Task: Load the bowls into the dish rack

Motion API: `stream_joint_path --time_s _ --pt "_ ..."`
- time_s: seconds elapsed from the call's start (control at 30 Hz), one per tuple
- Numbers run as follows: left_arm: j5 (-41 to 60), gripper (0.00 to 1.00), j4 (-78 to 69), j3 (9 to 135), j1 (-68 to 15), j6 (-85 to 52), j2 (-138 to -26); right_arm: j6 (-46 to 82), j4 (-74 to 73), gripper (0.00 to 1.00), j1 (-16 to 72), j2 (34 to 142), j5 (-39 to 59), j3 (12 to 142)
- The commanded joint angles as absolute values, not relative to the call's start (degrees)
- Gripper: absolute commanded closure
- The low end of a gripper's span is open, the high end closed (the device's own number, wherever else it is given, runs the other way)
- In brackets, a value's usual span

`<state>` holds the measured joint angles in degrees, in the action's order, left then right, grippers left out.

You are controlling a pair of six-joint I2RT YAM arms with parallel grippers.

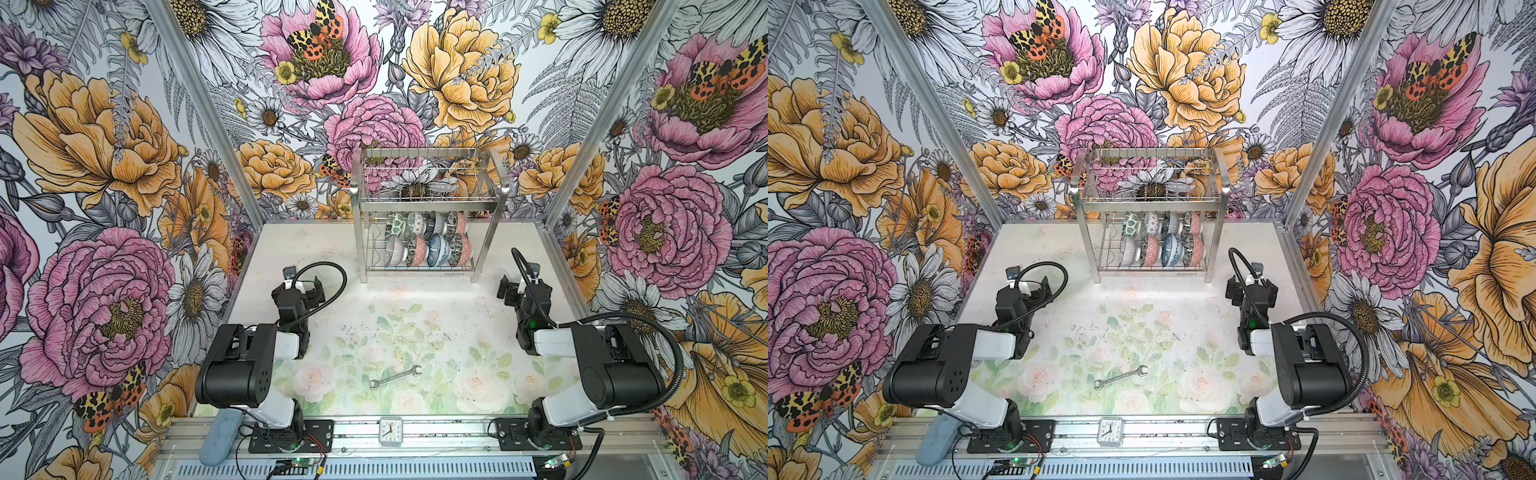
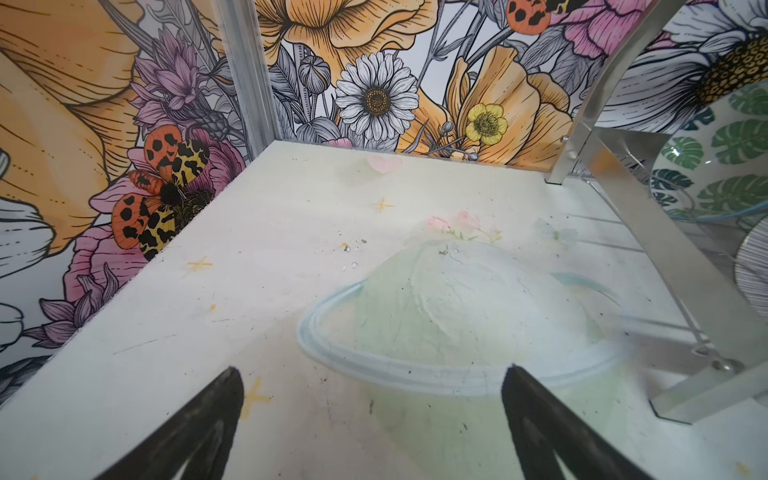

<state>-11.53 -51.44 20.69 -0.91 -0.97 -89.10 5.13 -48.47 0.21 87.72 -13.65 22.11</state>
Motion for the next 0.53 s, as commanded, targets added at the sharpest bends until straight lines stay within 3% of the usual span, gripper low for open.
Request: stream_joint_path --time_s 0.0,0.13,0.5 --pt "-11.6 0.01 -55.3 21.1 -1.5 0.5 -89.1 5.2 -51.3 0.00 0.8 88.1 -14.0 21.6" --pt "-15.3 0.01 -57.7 19.9 -3.5 2.1 -89.1 5.4 -51.1 0.00 0.7 88.0 -13.7 21.7" --pt "-13.7 0.01 -56.0 20.7 -2.4 1.4 -89.0 5.0 -52.6 0.00 0.9 87.9 -13.3 20.9"
